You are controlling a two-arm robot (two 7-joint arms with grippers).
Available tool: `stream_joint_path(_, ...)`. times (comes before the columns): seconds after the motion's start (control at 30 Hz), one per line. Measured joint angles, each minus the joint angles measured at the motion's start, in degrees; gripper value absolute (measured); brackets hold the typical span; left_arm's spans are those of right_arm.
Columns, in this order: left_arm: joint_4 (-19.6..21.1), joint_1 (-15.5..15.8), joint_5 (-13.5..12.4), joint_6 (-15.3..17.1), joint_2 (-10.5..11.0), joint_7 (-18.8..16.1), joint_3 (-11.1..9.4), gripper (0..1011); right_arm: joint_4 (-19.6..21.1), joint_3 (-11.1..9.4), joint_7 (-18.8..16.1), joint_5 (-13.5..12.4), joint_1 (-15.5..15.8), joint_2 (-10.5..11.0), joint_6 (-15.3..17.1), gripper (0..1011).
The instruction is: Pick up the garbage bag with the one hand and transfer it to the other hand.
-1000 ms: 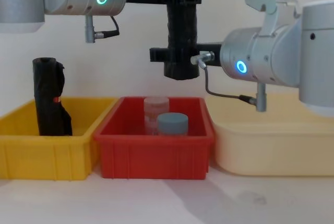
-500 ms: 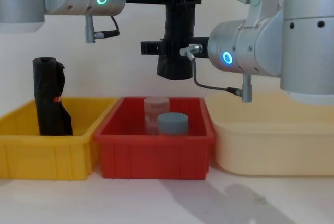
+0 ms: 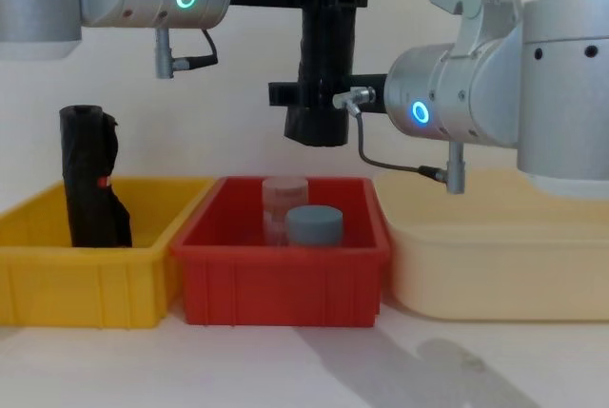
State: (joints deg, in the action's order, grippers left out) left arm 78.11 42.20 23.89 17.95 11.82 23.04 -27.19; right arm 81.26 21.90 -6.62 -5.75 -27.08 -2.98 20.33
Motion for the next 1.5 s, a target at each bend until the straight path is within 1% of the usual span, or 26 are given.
stream_joint_path(0.07, -0.01, 0.0, 0.0, 0.0, 0.0, 0.0, 0.0, 374, 0.03, -0.05, -0.01, 0.01, 0.05, -0.01, 0.04, 828)
stream_joint_path(0.1, -0.01, 0.0, 0.0, 0.0, 0.0, 0.0, 0.0, 374, 0.06, -0.09, -0.02, 0.02, 0.1, -0.01, 0.07, 773)
stream_joint_path(0.17, 0.0, 0.0, 0.0, 0.0, 0.0, 0.0, 0.0, 374, 0.1, -0.16, -0.03, 0.04, 0.18, -0.03, 0.11, 718)
stream_joint_path(0.2, -0.01, 0.0, 0.0, 0.0, 0.0, 0.0, 0.0, 374, 0.1, -0.16, -0.03, 0.04, 0.18, -0.03, 0.11, 718)
stream_joint_path(0.23, -0.01, 0.0, 0.0, 0.0, 0.0, 0.0, 0.0, 374, 0.11, -0.2, -0.04, 0.04, 0.21, -0.03, 0.14, 661)
stream_joint_path(0.27, -0.01, 0.0, 0.0, 0.0, 0.0, 0.0, 0.0, 374, 0.12, -0.22, -0.04, 0.05, 0.22, -0.03, 0.16, 642)
stream_joint_path(0.3, 0.0, 0.0, 0.0, 0.0, 0.0, 0.0, 0.0, 374, 0.14, -0.25, -0.04, 0.06, 0.24, -0.04, 0.18, 586)
stream_joint_path(0.33, 0.0, 0.0, 0.0, 0.0, 0.0, 0.0, 0.0, 374, 0.15, -0.25, -0.05, 0.06, 0.25, -0.05, 0.2, 586)
stream_joint_path(0.4, -0.01, 0.0, 0.0, 0.0, 0.01, 0.0, 0.0, 374, 0.17, -0.28, -0.06, 0.07, 0.29, -0.06, 0.22, 552)
stream_joint_path(0.67, -0.01, 0.0, 0.0, 0.01, 0.0, 0.0, 0.0, 375, 0.22, -0.34, -0.09, 0.08, 0.36, -0.08, 0.25, 549)
stream_joint_path(0.73, -0.01, 0.0, 0.0, 0.0, 0.0, 0.0, 0.0, 413, 0.22, -0.36, -0.11, 0.09, 0.39, -0.09, 0.31, 549)
stream_joint_path(0.77, -0.01, 0.0, 0.0, 0.0, 0.0, 0.0, 0.0, 448, 0.22, -0.36, -0.12, 0.1, 0.4, -0.1, 0.32, 549)
stream_joint_path(0.8, 0.0, 0.0, 0.0, 0.0, 0.0, 0.0, 0.0, 448, 0.23, -0.38, -0.12, 0.11, 0.42, -0.1, 0.32, 549)
stream_joint_path(0.83, -0.01, 0.0, 0.0, 0.0, 0.0, 0.0, 0.01, 501, 0.32, -0.46, -0.12, 0.12, 0.48, -0.11, 0.32, 548)
stream_joint_path(0.87, 0.0, 0.0, 0.0, 0.0, 0.0, 0.0, 0.01, 515, 0.41, -0.52, -0.12, 0.14, 0.55, -0.12, 0.32, 549)
stream_joint_path(0.9, 0.0, 0.0, 0.0, 0.0, 0.0, 0.0, 0.01, 559, 0.48, -0.58, -0.1, 0.15, 0.6, -0.13, 0.32, 548)
stream_joint_path(0.93, 0.0, 0.0, 0.0, 0.0, 0.0, 0.0, 0.01, 559, 0.71, -0.77, 0.03, 0.17, 0.75, -0.15, 0.3, 548)
stream_joint_path(0.97, 0.0, 0.0, 0.0, 0.0, 0.0, 0.0, 0.0, 617, 0.82, -0.86, 0.14, 0.19, 0.83, -0.16, 0.28, 549)
stream_joint_path(1.03, -0.01, 0.0, 0.0, 0.0, 0.0, -0.01, 0.01, 653, 1.32, -1.27, 0.54, 0.24, 1.2, -0.17, 0.22, 548)
stream_joint_path(1.1, -0.01, 0.0, 0.0, 0.0, 0.01, -0.01, 0.01, 732, 1.66, -1.6, 0.86, 0.26, 1.47, -0.17, 0.16, 548)
stream_joint_path(1.17, 0.01, 0.0, 0.03, 0.0, 0.02, -0.01, 0.01, 763, 2.31, -2.17, 1.5, 0.3, 1.98, -0.14, 0.1, 547)
stream_joint_path(1.23, 0.16, -0.02, 0.19, 0.05, 0.06, 0.0, 0.02, 843, 3.15, -2.96, 2.16, 0.35, 2.53, -0.03, 0.09, 547)
stream_joint_path(1.27, 0.22, -0.04, 0.27, 0.1, 0.07, 0.03, 0.03, 864, 3.42, -3.22, 2.37, 0.36, 2.75, 0.05, 0.09, 547)
stream_joint_path(1.3, 0.45, -0.13, 0.5, 0.26, 0.17, 0.16, 0.06, 914, 3.68, -3.49, 2.56, 0.37, 2.87, 0.09, 0.09, 547)
stream_joint_path(1.37, 0.85, -0.26, 0.86, 0.55, 0.39, 0.43, 0.16, 962, 4.51, -4.42, 3.16, 0.4, 3.49, 0.35, 0.09, 547)
stream_joint_path(1.5, 1.66, -0.56, 1.59, 1.13, 0.81, 1.05, 0.35, 1001, 5.86, -6.1, 4.13, 0.47, 4.48, 0.91, 0.2, 547)
